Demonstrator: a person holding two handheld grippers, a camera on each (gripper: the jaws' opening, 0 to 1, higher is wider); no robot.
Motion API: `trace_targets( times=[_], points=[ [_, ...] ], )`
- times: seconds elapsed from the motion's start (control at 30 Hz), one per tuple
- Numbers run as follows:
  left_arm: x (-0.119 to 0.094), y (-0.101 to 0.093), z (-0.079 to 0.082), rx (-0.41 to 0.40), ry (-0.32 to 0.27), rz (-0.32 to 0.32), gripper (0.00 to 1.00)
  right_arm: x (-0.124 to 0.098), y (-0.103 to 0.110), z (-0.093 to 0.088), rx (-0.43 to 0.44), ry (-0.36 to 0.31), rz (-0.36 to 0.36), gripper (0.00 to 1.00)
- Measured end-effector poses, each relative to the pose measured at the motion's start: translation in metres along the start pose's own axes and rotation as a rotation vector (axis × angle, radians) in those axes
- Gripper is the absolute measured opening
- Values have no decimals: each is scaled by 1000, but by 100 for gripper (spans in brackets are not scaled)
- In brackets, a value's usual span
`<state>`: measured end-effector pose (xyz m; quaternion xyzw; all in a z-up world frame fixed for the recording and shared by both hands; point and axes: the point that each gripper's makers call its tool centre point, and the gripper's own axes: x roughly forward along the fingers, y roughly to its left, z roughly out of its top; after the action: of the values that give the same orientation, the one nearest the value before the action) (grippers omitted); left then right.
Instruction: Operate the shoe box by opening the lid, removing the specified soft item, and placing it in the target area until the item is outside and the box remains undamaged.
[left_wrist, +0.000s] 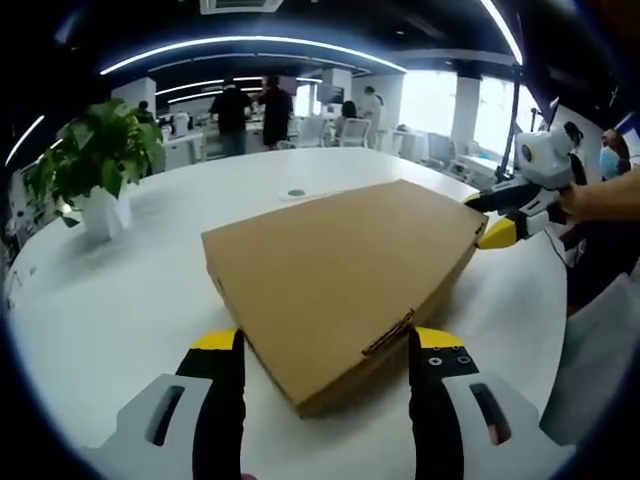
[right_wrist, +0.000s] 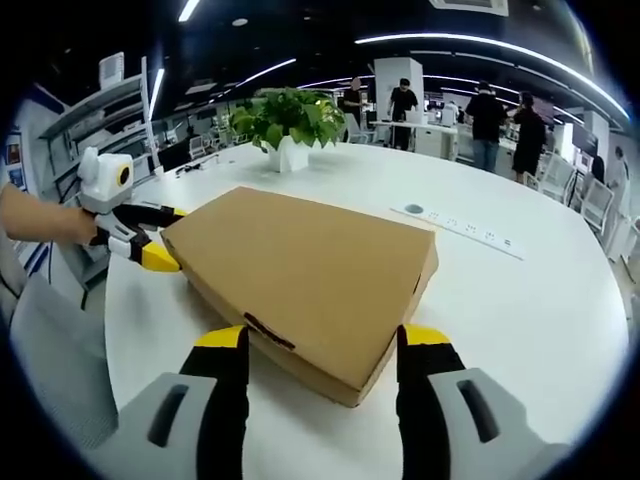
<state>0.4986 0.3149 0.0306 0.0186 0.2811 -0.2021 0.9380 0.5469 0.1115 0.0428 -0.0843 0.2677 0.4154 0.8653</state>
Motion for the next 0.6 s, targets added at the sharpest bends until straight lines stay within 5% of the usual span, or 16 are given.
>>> trace_targets(
  times=[0.6],
  points=[
    [-15,10,-9,21,28,-40,67,-5,24,-5,-1,5,7,51]
  ],
)
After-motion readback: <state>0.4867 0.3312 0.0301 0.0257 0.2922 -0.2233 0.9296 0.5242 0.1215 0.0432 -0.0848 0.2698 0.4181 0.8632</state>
